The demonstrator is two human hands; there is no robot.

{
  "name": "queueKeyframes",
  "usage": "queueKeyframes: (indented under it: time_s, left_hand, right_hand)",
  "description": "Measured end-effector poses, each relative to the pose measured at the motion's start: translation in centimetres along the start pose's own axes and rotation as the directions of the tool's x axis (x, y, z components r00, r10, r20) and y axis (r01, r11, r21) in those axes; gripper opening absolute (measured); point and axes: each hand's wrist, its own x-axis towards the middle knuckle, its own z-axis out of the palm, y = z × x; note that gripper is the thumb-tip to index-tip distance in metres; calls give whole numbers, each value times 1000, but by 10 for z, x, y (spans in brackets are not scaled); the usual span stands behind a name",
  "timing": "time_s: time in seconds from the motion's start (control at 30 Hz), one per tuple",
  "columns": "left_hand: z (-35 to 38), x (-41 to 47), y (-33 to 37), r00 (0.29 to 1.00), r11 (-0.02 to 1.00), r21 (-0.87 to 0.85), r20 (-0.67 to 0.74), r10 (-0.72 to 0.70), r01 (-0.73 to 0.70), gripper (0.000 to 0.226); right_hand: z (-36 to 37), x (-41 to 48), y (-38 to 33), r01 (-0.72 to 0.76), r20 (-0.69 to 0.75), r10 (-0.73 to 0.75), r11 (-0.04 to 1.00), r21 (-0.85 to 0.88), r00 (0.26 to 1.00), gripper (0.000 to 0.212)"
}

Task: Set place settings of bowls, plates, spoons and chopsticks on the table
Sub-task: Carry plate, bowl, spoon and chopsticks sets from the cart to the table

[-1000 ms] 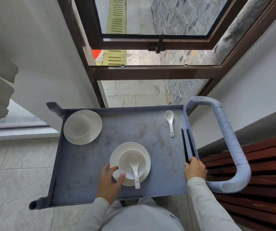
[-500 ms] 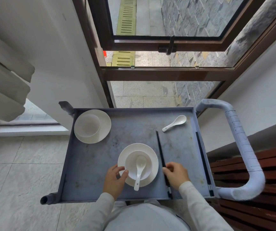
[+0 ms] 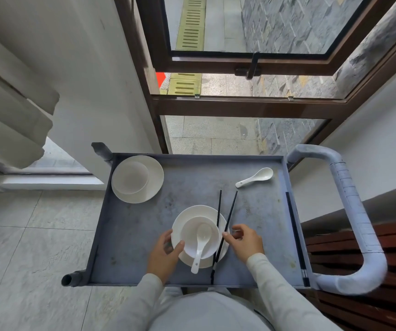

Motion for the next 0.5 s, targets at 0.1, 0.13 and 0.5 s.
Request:
queueKeyframes:
  time_s: [0.1,0.13,0.5]
  left_hand:
    - [0,6,4,997,992,-105,-10,-72,70,60]
    - [0,8,5,996,987,-131,-10,-93,91,56]
    - [2,3,10,992,970,-211,-12,-129,124,35]
  right_hand:
    - [2,12,-3,-22,56,18,997,73,998,44]
    - [2,16,-5,-16,64,12,998,68,998,43]
    - [-3,27,2,20,137,-43,987,160,990,25]
